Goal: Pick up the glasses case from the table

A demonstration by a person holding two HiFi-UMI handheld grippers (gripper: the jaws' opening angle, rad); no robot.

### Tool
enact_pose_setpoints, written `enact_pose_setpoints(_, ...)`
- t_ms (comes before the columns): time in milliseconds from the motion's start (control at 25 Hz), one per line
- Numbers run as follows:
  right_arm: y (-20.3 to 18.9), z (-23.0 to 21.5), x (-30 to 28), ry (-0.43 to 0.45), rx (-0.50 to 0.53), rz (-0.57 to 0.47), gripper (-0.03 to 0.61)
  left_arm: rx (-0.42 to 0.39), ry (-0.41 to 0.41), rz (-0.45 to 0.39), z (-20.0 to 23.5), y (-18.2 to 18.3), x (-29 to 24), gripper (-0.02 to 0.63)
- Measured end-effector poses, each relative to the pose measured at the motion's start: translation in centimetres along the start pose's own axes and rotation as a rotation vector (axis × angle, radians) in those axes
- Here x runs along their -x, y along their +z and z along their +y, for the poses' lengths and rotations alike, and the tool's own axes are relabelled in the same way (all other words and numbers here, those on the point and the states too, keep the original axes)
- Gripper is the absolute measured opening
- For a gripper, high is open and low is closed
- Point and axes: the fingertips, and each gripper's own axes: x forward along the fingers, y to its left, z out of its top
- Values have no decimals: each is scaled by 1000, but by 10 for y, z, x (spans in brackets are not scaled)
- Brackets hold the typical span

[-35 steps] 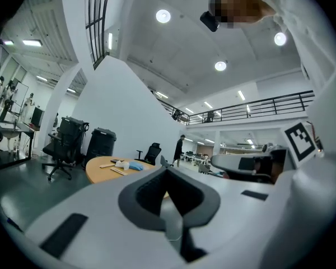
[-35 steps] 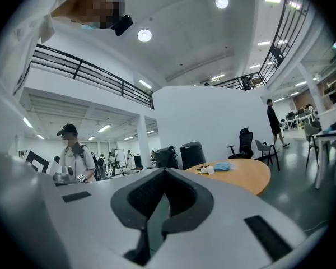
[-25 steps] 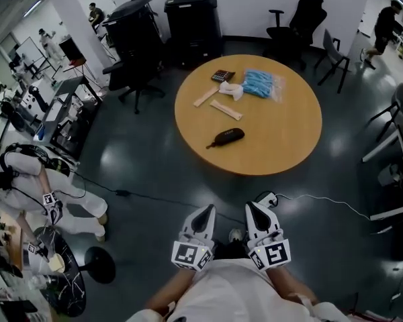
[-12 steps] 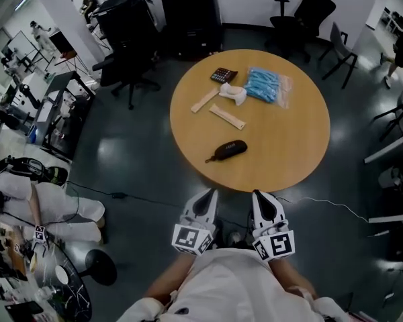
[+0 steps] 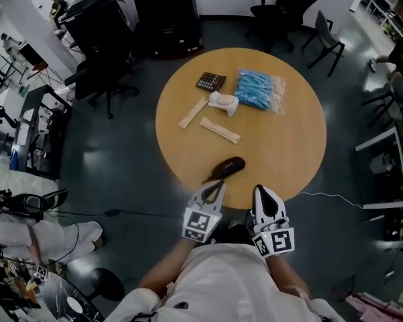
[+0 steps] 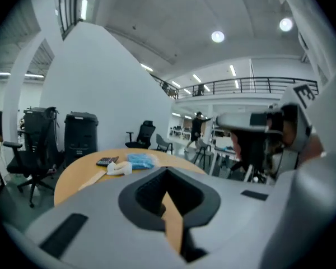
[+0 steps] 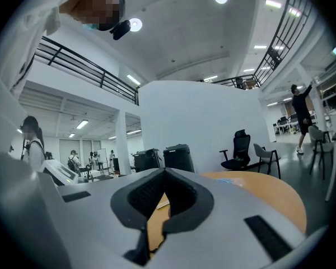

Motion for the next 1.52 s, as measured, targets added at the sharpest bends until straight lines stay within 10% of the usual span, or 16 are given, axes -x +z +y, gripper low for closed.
enact_pose_setpoints(320,-7,-21,-42,16,-17,39,15,-69,-99,390,34,-82,-95,13)
enact_pose_setpoints(520,-16,-34,-53,24,-40,65,15,-123,-197,615,35,-141,-127,253)
enact_pose_setpoints(880,-38,-48,-53,39,-85,106,15,-178,-327,926,31,-231,-161,366)
enact_pose_setpoints(1200,-39,-61,-48,24,-95,103,15,-219,-330,1021,41,-254,-177,371)
enact_pose_setpoints(1520,-33,-66,-37,16,-85,108,15,-143,-290,918,45,-238,-176,337)
